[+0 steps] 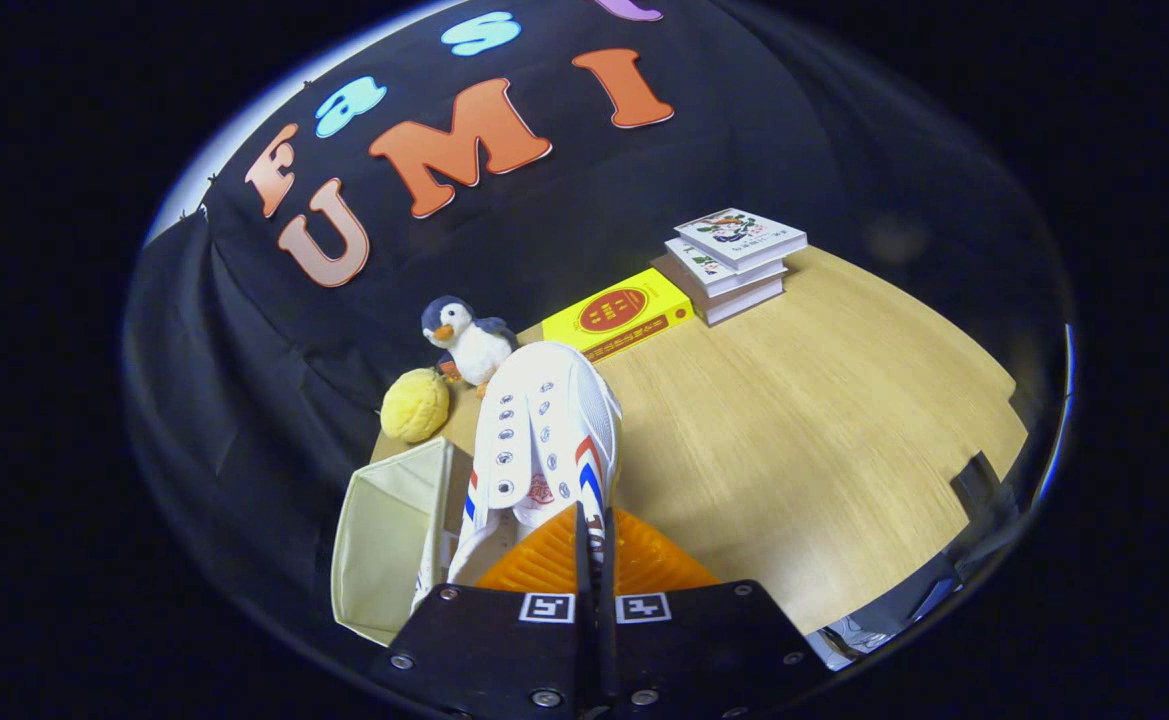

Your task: Open the storage box then place both shoes into the box .Put the left shoe in first, then the right shoe, with the right side of both shoes facing outward in a uniform manner.

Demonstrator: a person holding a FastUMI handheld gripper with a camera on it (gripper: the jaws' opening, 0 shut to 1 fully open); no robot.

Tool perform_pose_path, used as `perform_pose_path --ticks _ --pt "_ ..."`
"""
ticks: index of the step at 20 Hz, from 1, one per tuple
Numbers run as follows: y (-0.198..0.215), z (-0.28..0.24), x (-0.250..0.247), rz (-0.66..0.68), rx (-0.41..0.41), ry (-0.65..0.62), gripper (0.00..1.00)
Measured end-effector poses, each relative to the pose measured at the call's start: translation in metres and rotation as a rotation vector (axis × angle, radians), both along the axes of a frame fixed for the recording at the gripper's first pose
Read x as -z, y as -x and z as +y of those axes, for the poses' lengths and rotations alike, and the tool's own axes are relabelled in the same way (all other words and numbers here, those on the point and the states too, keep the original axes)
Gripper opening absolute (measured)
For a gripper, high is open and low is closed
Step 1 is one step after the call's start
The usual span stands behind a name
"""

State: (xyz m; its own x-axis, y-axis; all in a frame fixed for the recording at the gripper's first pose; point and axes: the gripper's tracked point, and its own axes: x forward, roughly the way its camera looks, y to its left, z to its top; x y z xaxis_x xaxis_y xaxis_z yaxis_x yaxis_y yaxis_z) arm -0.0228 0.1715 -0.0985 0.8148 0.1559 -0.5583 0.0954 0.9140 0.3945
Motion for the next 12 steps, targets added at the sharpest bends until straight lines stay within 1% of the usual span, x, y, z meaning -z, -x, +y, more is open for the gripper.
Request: perform_pose_path --ticks 3,7,12 --pt "0.004 0.041 -0.009 0.008 -0.006 -0.007 0.01" --pt "0.009 0.094 -0.017 -0.003 -0.047 -0.04 0.01" --pt "0.015 0.134 0.0 0.03 -0.093 -0.008 0.01"
